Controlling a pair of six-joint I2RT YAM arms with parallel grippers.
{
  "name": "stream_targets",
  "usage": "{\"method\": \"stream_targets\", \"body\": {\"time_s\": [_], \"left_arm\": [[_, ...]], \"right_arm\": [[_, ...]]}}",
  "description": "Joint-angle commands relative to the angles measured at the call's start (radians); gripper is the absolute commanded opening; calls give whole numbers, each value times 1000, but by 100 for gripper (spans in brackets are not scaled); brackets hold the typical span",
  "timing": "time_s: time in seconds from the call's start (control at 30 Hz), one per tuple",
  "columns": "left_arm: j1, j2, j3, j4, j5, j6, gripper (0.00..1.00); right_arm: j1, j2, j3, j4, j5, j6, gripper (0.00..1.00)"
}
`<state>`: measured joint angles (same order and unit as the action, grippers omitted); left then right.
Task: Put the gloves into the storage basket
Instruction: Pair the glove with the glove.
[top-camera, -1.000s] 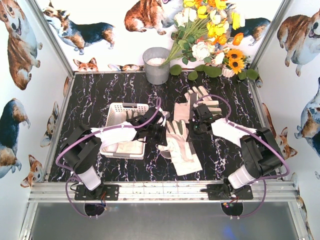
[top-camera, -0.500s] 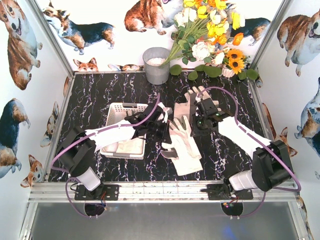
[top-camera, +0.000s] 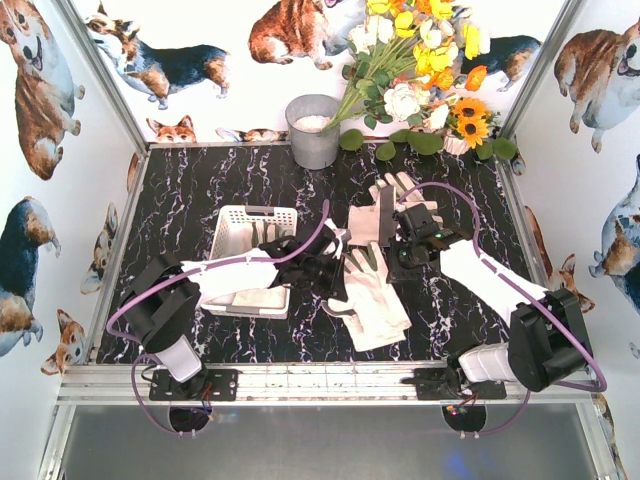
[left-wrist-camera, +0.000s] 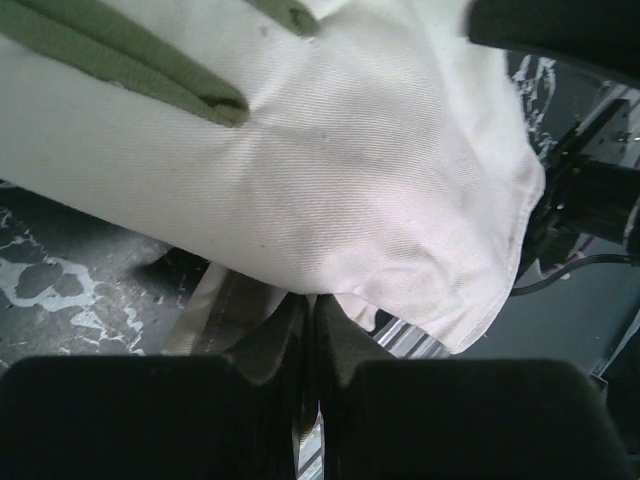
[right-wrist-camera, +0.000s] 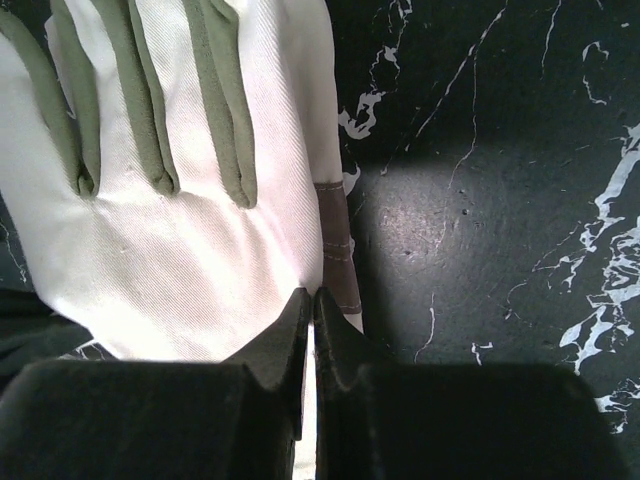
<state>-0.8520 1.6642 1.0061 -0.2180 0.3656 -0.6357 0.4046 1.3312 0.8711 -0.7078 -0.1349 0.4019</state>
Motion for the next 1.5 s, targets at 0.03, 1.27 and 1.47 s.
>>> {"method": "stream_targets", "body": {"time_s": [0.03, 1.27, 1.47], "left_arm": [[-2, 9, -30, -22, -40, -1, 0], [-12, 91, -31, -55, -47, 47, 17], [-13, 36, -9, -92, -73, 71, 27]], "right_arm": [[-1, -50, -15, 34, -16, 32, 0], [0, 9, -52, 92, 32, 38, 0], [0, 32, -53, 109, 16, 46, 0]]}}
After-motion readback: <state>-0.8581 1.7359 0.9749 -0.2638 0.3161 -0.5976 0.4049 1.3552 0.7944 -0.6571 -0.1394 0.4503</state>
